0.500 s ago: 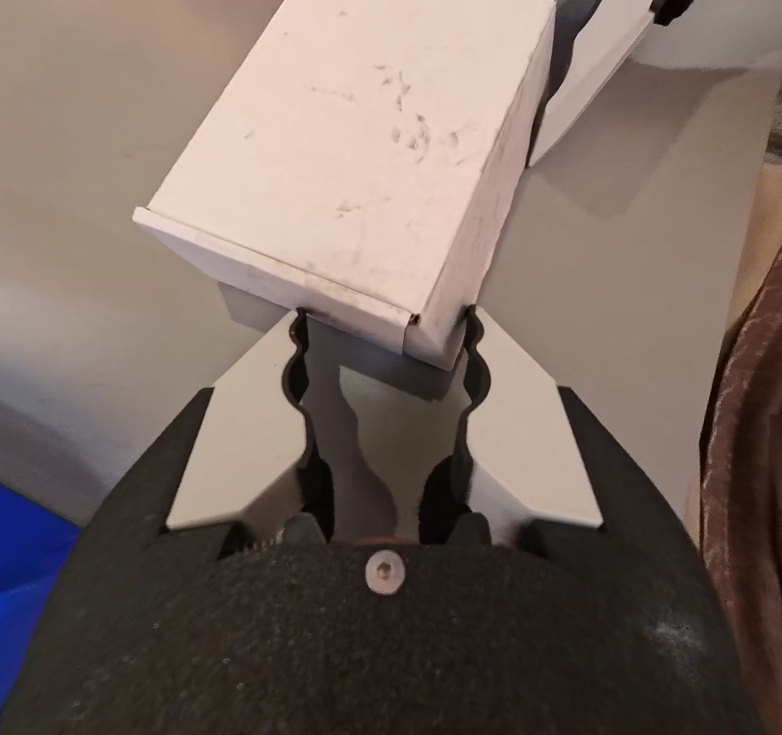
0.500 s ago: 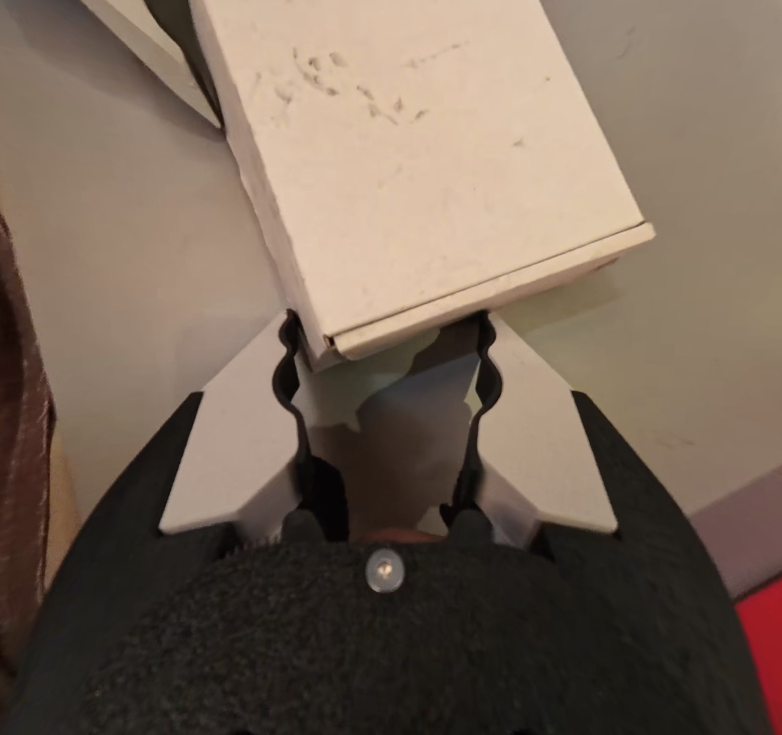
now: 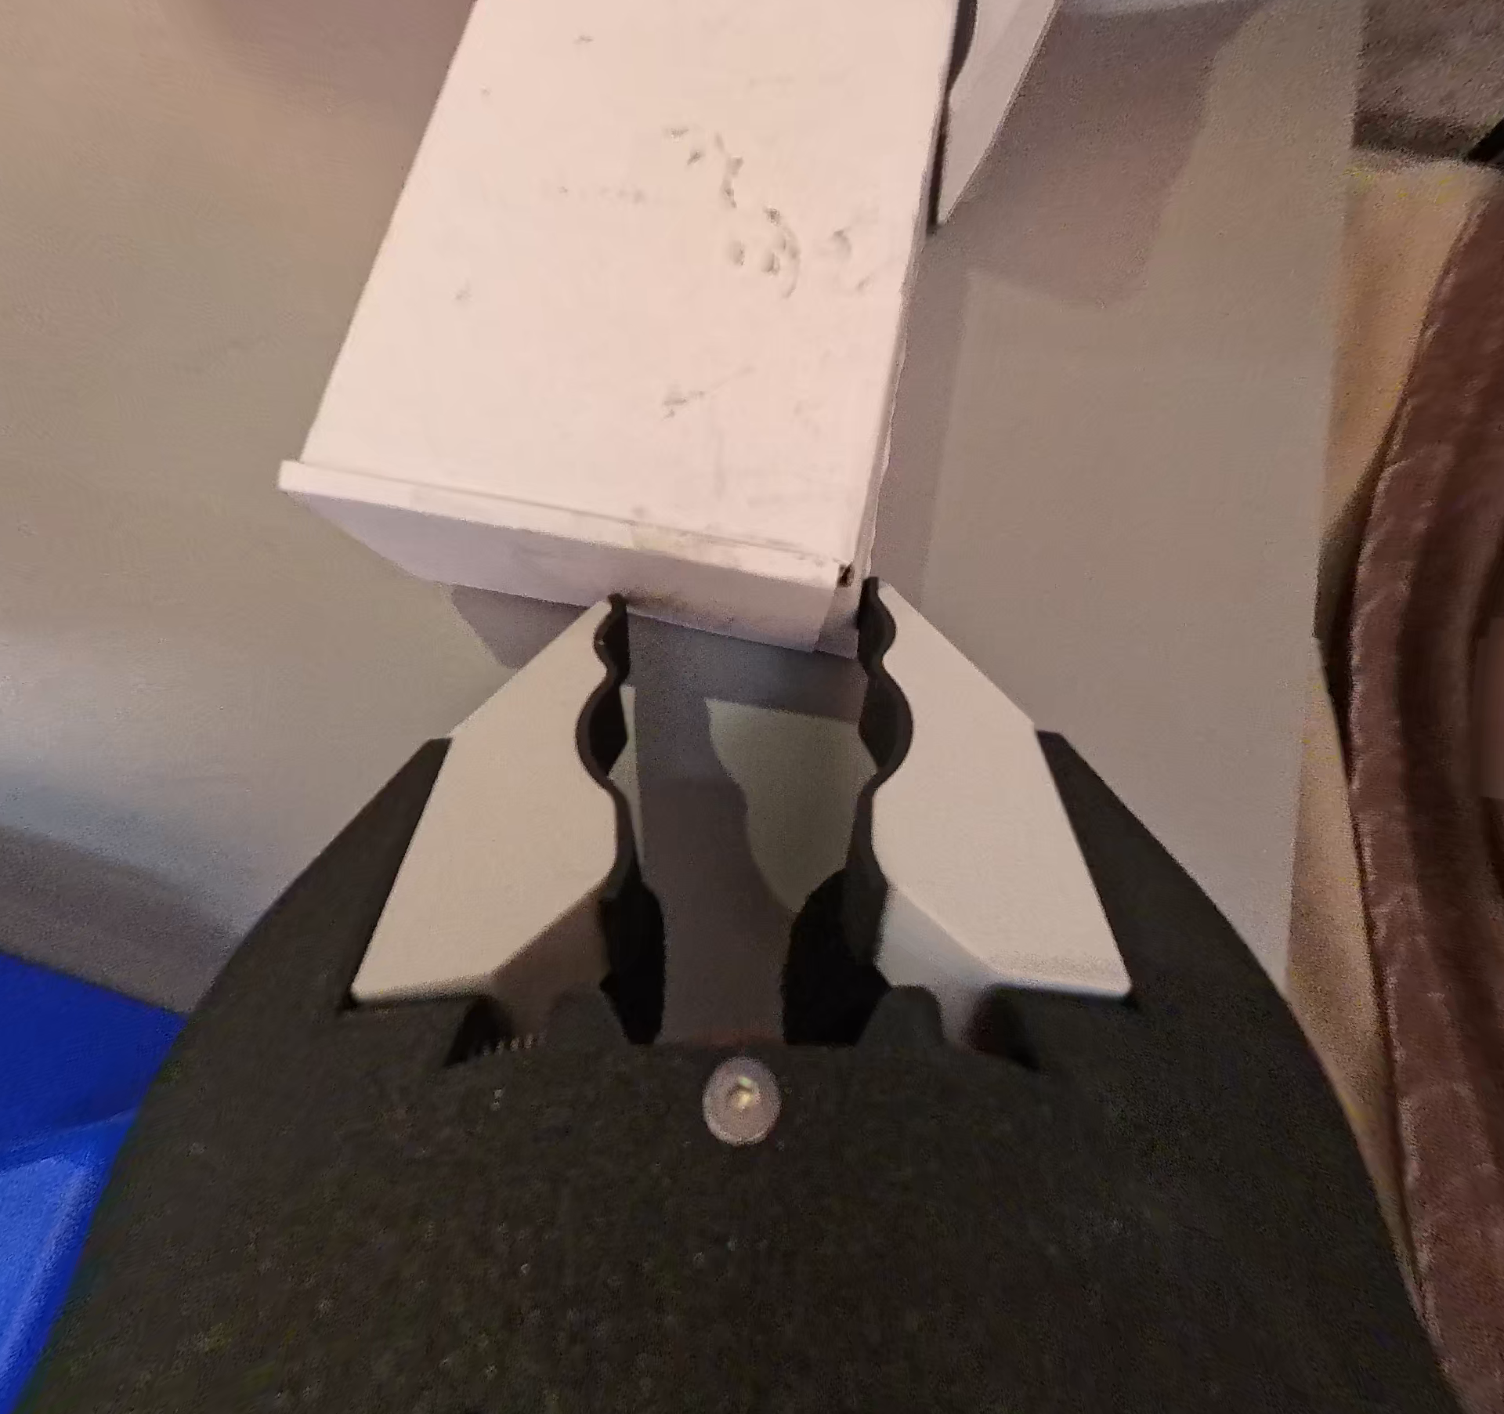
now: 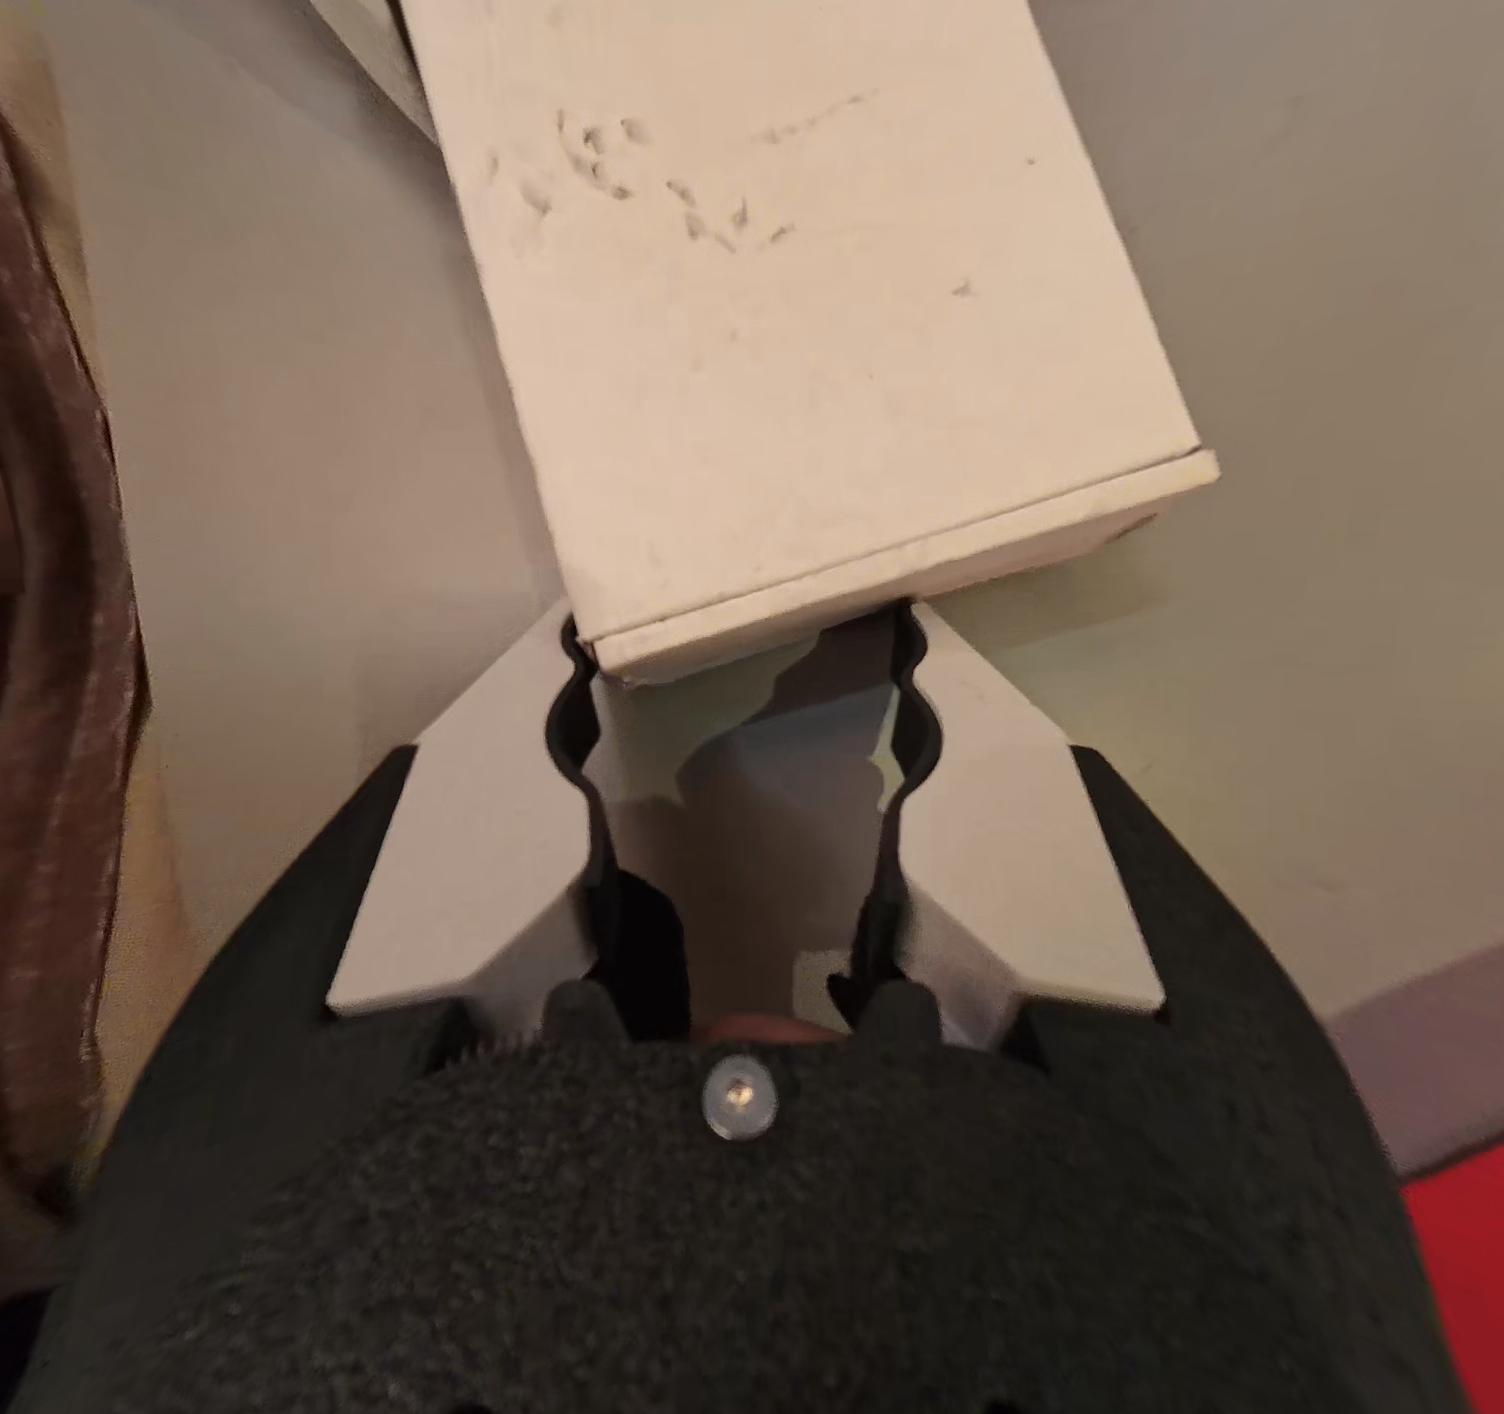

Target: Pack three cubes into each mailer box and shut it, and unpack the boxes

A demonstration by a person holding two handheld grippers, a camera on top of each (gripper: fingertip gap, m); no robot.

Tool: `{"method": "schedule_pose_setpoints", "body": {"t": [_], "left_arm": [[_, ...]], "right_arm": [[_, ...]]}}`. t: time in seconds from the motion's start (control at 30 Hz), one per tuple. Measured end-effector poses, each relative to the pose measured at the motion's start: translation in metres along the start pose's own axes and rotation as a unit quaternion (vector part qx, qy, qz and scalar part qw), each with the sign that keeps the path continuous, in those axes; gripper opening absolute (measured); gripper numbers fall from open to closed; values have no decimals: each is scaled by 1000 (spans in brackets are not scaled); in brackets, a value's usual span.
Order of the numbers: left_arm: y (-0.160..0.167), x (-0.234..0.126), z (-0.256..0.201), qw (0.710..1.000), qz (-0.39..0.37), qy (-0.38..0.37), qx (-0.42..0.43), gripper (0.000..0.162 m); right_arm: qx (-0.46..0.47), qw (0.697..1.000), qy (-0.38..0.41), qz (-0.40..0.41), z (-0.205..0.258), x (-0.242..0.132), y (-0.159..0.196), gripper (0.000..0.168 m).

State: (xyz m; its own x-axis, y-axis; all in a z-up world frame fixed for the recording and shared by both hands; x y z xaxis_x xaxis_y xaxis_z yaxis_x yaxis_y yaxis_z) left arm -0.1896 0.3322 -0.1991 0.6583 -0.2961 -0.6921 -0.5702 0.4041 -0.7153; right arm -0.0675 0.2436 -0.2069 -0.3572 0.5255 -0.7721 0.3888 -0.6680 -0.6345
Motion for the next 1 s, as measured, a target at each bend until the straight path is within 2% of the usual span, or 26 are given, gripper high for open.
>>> {"method": "schedule_pose_setpoints", "body": {"t": [0.2, 0.3, 0.33, 0.5, 0.7, 0.83, 1.0], "left_arm": [[0, 2, 4, 999, 10, -27, 14, 48], [0, 2, 4, 1000, 4, -16, -12, 49], [0, 3, 4, 1000, -1, -14, -17, 49], [-2, 1, -1, 998, -18, 5, -57, 54], [-38, -33, -7, 987, -114, 29, -110, 71], [-52, -48, -9, 979, -158, 39, -126, 69], [-51, -48, -10, 983, -156, 11, -100, 69]], "right_arm": [[30, 1000, -3, -2, -4, 0, 1, 73], [28, 1000, -7, -4, -3, -1, 3, 75], [32, 999, -19, -10, 0, -1, 3, 82], [46, 997, -56, -10, 12, -8, 3, 83], [67, 993, -48, -84, 22, -37, -18, 84], [88, 987, -55, -123, 25, -44, -23, 82], [39, 989, 18, -141, 22, -49, -40, 103]]}}
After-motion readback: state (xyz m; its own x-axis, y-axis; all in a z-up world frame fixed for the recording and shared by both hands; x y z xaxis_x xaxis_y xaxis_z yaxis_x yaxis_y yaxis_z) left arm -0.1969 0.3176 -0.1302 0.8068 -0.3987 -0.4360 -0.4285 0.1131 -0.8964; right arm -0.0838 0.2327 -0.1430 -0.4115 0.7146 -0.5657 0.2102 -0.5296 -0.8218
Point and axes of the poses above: each gripper's, where its closed fingertips meet, x out along the fingers, y out of its underside, z = x × y across the jaws, the point moved 2 cm from there along -x, back along the fingers, and after that the axes turned 2 degrees about x, right-handed, at the moved point
